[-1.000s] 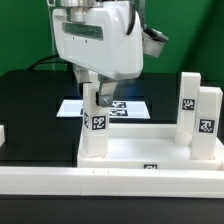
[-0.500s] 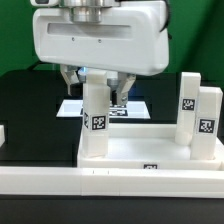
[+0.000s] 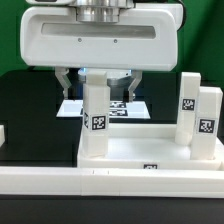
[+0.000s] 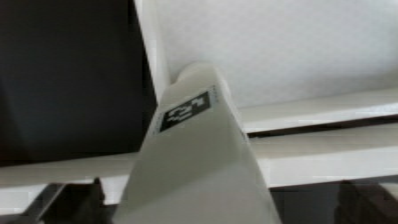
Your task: Assemble desk
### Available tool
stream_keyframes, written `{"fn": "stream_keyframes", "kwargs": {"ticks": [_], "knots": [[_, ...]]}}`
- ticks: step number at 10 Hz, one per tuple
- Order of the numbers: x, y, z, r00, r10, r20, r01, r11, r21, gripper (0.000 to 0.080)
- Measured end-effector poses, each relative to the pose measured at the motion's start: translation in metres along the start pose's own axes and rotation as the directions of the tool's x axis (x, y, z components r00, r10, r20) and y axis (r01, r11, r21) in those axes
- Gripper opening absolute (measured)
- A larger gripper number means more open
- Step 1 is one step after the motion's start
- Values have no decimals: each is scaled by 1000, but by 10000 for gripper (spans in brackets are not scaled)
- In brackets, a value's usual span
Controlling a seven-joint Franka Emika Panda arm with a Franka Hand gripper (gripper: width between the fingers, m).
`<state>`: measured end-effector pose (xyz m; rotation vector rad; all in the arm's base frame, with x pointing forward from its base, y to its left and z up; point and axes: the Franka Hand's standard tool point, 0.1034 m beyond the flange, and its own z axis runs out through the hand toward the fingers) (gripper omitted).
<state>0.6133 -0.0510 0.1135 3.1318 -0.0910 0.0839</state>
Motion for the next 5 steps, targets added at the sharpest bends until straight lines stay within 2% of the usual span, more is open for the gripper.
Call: {"fn": "stream_keyframes", "kwargs": {"ticks": [3, 4, 5], "knots": [[0, 4, 0, 991, -135, 2, 135, 991, -5, 649], [0, 4, 0, 991, -131, 3, 131, 991, -5, 547], [0, 4, 0, 991, -130, 3, 130, 991, -5, 400]]}}
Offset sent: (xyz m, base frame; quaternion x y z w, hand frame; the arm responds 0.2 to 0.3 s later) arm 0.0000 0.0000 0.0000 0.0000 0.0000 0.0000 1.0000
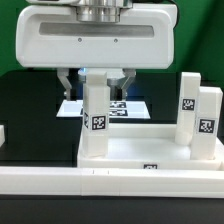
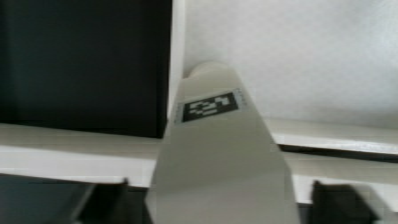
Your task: Assemble desk
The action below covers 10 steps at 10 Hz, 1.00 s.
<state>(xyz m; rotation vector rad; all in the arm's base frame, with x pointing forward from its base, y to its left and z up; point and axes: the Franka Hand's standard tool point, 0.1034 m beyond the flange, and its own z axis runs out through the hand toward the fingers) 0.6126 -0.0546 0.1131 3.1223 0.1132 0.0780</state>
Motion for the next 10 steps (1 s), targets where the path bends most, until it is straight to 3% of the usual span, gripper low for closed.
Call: {"fn": "stream_keyframes", "kwargs": {"ticks": [1, 2, 5, 8, 10], "knots": [[0, 0, 0, 1000, 15, 0, -15, 1000, 0, 400], [0, 0, 0, 999, 34, 0, -34, 999, 0, 288], [-1, 1, 0, 989, 149, 5, -149, 989, 2, 288], [-1, 9, 0, 872, 489, 35, -490, 872, 22, 288], [-2, 11, 1, 748, 662, 43, -664, 748, 21, 289]]}}
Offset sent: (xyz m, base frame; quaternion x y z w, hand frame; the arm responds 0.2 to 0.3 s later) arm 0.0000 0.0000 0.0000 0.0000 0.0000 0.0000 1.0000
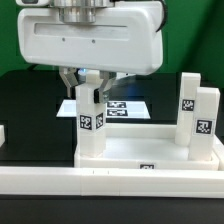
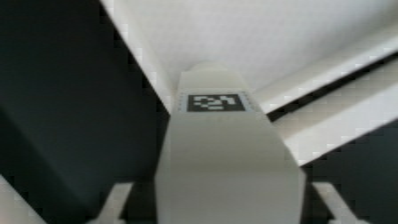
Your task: Assemble desk
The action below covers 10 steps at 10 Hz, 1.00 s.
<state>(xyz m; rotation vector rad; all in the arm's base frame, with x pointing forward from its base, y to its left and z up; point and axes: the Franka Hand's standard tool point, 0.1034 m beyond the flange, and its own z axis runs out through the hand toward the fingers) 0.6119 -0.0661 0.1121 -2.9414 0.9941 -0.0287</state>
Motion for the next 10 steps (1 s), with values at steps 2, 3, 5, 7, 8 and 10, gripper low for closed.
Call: {"fn": "stream_keyframes", "kwargs": {"ticks": [2, 3, 5, 7, 8, 10], "knots": [[0, 1, 1, 981, 192, 1, -192, 981, -2, 289], [1, 1, 2, 953, 302, 1, -302, 953, -5, 289], [1, -1, 2, 865, 502, 5, -502, 865, 0, 289], [1, 0, 2, 769, 639, 17, -639, 769, 7, 289], [1, -1, 2, 759, 650, 17, -651, 759, 7, 289], [0, -1, 2, 785, 620, 17, -620, 785, 6, 413]]}}
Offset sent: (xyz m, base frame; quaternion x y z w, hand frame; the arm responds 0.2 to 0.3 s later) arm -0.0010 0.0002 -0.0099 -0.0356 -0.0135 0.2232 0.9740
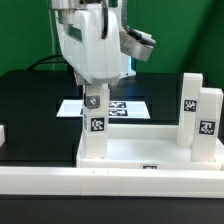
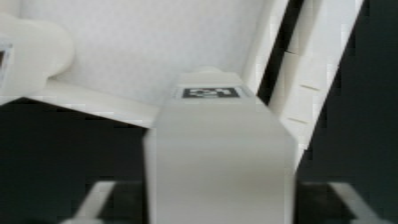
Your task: Assemble desk
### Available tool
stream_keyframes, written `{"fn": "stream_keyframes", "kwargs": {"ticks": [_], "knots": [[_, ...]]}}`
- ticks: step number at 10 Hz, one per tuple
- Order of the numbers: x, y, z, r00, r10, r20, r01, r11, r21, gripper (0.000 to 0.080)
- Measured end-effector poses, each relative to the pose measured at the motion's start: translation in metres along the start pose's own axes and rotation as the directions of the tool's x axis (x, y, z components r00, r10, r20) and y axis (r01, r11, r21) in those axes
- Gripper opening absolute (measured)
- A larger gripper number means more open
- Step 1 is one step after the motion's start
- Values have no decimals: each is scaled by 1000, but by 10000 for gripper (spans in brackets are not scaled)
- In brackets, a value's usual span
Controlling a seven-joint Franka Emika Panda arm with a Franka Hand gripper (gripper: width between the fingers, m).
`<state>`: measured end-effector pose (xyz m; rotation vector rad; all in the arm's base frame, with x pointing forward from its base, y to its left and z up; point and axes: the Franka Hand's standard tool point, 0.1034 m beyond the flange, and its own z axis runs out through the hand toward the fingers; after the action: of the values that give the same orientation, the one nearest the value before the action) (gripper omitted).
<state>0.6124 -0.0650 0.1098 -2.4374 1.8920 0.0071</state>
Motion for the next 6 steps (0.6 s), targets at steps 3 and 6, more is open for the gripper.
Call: {"fn": "stream_keyframes", "kwargs": {"ticks": [3, 6], "knots": [[-3, -1, 1, 980, -198, -3, 198, 980, -1, 631], [-6, -3, -1, 864, -503, -12, 503, 864, -13, 649]]}}
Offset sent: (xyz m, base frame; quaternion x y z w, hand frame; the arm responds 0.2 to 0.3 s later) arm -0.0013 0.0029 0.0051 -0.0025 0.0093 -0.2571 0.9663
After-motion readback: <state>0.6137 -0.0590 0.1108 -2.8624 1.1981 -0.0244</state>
